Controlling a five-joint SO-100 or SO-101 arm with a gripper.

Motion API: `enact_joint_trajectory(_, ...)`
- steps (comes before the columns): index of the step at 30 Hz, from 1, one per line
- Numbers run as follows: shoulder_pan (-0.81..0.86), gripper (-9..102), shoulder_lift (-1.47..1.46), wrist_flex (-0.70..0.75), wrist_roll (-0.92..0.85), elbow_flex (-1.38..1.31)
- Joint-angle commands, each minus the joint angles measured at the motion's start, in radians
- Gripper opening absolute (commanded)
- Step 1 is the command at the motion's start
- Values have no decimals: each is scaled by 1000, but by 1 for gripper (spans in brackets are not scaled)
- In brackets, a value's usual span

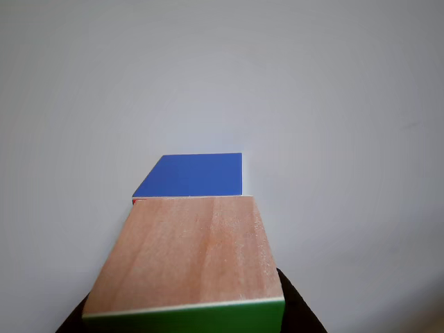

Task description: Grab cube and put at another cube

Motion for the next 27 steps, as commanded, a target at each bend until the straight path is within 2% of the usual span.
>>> enact_joint_trajectory(1, -8, 30, 8, 2, -5, -37)
enact_joint_trajectory(16, -43, 43, 224, 3, 58, 77)
enact_joint_trajectory(23, -67, 42, 643, 3, 95, 313)
enact_joint_trajectory(25, -69, 41, 819, -17, 98, 451)
enact_joint_trajectory(27, -67, 38, 1045, -103, 84, 666)
